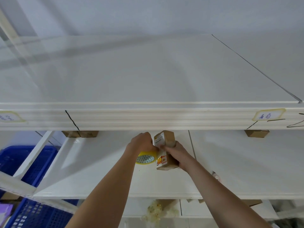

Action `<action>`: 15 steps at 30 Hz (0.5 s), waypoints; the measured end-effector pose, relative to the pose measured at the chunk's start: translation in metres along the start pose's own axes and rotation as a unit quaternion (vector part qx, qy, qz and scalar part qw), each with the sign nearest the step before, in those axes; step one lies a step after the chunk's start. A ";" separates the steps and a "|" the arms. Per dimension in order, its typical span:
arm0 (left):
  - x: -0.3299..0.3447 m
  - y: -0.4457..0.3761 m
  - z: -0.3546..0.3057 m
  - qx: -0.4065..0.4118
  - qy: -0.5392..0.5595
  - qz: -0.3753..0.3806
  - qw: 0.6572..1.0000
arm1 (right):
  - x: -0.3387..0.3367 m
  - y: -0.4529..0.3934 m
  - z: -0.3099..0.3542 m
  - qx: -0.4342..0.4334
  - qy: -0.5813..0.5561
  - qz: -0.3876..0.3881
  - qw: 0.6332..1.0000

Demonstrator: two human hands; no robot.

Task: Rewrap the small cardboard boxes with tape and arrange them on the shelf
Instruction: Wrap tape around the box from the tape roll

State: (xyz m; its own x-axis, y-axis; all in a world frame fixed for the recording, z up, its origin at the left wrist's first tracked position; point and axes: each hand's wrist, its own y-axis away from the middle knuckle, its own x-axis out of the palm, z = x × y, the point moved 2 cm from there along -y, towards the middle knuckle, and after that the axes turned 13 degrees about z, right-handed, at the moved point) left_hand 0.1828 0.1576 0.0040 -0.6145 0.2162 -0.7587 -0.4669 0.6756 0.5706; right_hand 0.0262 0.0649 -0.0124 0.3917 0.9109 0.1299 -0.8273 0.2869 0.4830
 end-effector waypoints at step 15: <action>-0.001 0.000 0.051 0.018 0.108 0.067 0.992 | -0.024 -0.005 0.000 0.063 0.054 0.001 0.997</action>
State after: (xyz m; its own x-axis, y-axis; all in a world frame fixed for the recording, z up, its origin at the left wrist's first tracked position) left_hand 0.2162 0.1931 -0.0110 -0.7938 0.1518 -0.5890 -0.3509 0.6767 0.6473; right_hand 0.0210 0.0416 -0.0184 0.3398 0.9396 0.0403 -0.7676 0.2523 0.5892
